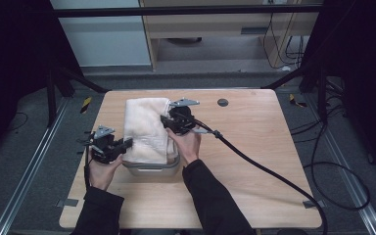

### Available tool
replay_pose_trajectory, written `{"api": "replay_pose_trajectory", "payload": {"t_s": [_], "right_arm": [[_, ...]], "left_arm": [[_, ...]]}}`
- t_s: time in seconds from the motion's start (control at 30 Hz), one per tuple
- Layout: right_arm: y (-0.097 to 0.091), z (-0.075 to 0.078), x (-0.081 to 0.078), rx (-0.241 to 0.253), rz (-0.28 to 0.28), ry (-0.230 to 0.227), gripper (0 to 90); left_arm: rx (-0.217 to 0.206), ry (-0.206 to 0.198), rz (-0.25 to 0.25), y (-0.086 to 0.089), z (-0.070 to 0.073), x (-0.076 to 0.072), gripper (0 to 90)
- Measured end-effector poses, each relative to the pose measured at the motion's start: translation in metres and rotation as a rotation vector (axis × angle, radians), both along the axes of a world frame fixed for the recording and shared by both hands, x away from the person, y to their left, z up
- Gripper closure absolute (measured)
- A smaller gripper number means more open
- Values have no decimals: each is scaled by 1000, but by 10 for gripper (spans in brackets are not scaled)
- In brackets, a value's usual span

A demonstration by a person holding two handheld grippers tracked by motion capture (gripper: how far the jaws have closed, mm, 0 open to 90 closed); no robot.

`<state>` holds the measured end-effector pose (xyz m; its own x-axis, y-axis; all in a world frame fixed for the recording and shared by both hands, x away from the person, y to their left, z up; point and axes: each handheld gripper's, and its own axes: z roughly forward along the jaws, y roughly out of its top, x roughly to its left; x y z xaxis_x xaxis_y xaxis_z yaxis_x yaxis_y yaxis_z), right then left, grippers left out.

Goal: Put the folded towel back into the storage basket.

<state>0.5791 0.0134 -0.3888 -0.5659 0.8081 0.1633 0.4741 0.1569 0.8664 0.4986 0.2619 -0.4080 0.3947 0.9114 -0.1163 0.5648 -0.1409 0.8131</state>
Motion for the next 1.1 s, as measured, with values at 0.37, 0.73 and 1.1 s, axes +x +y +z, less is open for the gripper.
{"api": "replay_pose_trajectory", "payload": {"t_s": [0.37,0.73,1.1], "right_arm": [[1,-13,2,-20,-9,27,642],[0,-28,6,-35,-15,53,635],[1,-36,8,-67,-16,63,616]], "left_arm": [[18,34,-3,-3,-10,4,756],[56,55,-1,-8,-18,9,755],[81,81,6,-10,-25,11,743]]}}
